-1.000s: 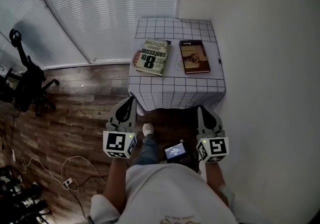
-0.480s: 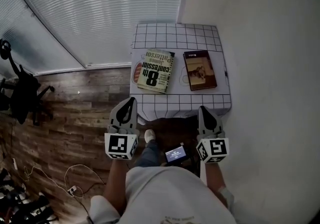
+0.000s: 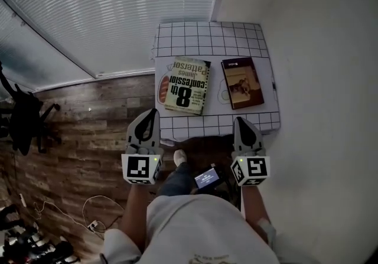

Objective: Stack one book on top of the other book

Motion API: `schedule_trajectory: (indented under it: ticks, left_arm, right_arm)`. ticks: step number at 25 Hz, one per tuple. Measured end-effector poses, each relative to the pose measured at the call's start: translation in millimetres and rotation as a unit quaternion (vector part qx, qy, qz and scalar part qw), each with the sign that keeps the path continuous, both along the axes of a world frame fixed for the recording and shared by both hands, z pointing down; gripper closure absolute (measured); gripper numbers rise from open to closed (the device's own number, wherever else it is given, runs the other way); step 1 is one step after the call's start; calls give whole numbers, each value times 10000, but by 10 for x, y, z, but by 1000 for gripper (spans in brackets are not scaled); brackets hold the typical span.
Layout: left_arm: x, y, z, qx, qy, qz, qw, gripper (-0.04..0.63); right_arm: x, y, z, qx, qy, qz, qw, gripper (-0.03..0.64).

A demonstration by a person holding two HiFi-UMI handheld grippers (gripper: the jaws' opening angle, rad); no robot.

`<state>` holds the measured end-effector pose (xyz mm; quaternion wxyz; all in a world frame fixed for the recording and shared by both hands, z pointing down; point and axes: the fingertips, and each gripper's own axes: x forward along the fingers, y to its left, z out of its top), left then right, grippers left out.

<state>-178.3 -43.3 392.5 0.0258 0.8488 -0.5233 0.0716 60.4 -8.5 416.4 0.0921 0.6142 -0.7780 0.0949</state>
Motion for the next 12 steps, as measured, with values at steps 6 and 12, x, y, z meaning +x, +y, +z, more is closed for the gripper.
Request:
schedule_trajectory:
  ticks: [6,12]
  left_arm:
    - [-17,-267,138,-103,-2,94,9999,588]
    - [85,-464,305,-233,-63,161,9996,586]
  right_arm:
    - [-76,-200,116,-128,-52,83,9999,609]
    - [-67,-392,235,-219,-69,76,9997,607]
